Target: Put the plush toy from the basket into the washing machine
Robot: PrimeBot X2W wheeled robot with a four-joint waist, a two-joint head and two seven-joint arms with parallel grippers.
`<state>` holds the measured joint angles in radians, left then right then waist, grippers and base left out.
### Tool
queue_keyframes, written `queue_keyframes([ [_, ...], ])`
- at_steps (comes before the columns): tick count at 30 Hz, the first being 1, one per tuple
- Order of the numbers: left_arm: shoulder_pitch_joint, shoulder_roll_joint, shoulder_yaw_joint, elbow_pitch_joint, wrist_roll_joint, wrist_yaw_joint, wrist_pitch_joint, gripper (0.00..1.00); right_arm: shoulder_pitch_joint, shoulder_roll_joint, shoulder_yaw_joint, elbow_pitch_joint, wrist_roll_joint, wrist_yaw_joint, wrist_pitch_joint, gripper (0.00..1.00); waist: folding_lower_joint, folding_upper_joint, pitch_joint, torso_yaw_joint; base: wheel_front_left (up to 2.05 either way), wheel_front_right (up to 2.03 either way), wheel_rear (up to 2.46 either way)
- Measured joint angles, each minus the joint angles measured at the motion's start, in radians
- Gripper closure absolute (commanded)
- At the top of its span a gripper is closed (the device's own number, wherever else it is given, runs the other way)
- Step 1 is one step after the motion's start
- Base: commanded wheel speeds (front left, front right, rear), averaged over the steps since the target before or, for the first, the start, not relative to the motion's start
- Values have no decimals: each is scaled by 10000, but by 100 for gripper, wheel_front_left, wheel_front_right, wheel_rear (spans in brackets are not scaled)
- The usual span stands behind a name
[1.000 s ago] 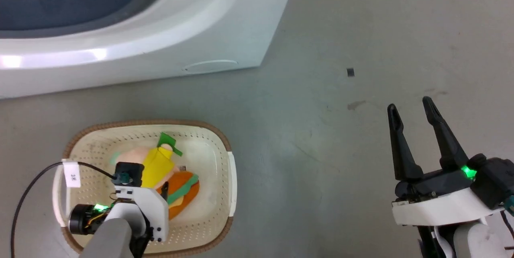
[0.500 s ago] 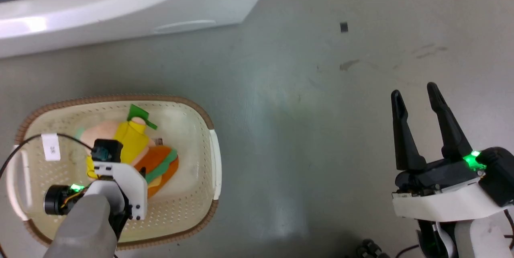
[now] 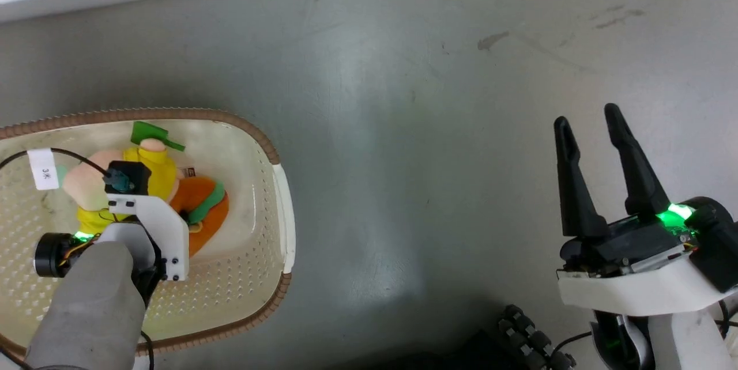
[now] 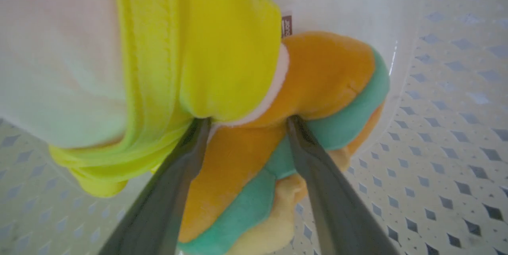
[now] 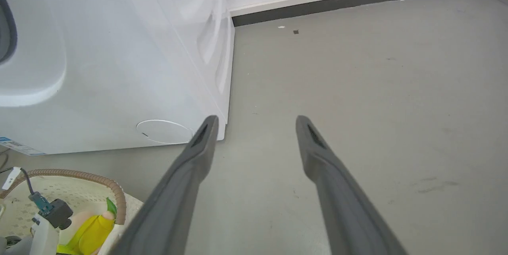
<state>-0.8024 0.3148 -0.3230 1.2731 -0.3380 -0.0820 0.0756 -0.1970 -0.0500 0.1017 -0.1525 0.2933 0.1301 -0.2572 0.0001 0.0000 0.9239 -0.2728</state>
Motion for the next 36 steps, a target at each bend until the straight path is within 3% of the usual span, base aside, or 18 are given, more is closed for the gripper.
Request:
queue_keyframes([
  [1,0,0,0,0,0,0,0,0,0,0,0,0,0,0,0,0,0,0,0,0,0,0,0],
  [3,-19,8,-33,2,-12,-33,-2,100,-27,0,-12,17,8,0,0,0,0,0,57,-43,0,0,0],
  [15,780,-318,-150,134,-295,-265,-410,100,-188,0,-29,485,153,0,-2,0,0,0,-1041,28,0,0,0],
  [29,2694,-1223,-142,90,-1024,-445,-2512,100,461,0,-353,1275,-242,0,-2,0,-1,0,-4315,710,0,0,0],
  [36,3236,-1461,-466,-472,-1319,-445,-2932,100,847,-2,-529,1436,-360,0,-2,0,-2,0,-5496,1188,0,0,0],
])
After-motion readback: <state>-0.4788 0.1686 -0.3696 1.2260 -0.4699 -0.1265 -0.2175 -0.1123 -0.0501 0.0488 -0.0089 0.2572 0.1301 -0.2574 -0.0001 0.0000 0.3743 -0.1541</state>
